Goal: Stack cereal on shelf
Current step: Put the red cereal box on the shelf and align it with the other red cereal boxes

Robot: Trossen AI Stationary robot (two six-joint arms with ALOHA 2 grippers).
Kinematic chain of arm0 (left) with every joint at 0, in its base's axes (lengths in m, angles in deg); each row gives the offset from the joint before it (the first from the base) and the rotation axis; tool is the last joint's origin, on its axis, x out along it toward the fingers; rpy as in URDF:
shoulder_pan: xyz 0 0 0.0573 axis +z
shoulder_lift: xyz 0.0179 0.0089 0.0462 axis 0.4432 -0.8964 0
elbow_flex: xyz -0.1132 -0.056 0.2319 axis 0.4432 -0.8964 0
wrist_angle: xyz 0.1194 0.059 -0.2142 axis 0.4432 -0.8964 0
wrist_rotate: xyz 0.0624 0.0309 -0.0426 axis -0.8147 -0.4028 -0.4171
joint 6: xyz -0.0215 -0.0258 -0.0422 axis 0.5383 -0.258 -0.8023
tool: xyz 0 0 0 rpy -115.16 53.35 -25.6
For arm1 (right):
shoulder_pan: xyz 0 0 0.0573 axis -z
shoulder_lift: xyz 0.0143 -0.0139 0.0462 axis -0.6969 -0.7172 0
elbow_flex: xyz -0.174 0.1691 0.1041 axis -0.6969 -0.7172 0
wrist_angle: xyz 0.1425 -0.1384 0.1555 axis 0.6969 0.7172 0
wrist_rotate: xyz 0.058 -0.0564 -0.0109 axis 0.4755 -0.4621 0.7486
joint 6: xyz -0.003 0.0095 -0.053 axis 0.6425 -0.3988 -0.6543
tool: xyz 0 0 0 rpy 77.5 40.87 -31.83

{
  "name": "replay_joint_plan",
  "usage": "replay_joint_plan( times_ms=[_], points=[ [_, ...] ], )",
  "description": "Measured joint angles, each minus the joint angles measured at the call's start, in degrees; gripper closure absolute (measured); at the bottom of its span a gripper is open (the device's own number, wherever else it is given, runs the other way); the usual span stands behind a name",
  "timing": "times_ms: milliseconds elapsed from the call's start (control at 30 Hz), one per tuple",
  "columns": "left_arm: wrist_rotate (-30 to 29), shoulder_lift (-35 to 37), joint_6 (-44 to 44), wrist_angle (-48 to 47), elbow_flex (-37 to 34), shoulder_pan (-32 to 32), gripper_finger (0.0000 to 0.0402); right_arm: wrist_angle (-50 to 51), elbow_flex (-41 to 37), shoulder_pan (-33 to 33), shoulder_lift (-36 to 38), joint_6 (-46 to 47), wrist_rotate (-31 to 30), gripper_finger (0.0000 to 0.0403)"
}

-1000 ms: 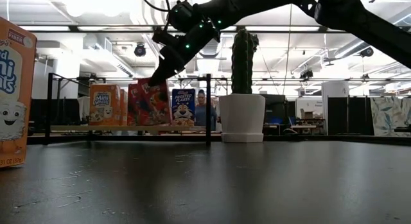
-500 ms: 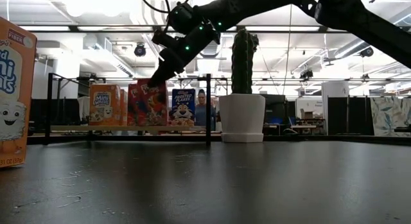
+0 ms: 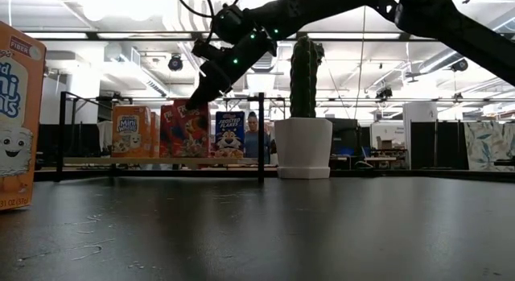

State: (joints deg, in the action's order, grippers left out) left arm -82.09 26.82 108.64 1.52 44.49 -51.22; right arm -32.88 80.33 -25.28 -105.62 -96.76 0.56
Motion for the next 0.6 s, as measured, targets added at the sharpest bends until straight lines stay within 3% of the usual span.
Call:
replay_joint_plan(
  times_ms=[200,333,433,600],
  points=[
    [0.0,-0.02,0.2,-0.04,0.0,0.0,0.0402,3.01,0.01,-0.61,3.84,0.41,-0.03,0.0113],
    [0.02,-0.24,0.33,-0.04,0.0,0.0,0.0402,7.33,0.17,-1.01,7.02,0.39,0.08,0.0126],
    [0.12,-0.42,0.36,-0.03,0.0,-0.01,0.0402,10.15,0.17,-0.89,8.36,0.39,-0.91,0.0159],
    [0.2,-0.65,0.39,-0.02,0.0,-0.01,0.0402,12.97,-1.03,-0.35,7.86,0.42,-1.33,0.025]
  ],
)
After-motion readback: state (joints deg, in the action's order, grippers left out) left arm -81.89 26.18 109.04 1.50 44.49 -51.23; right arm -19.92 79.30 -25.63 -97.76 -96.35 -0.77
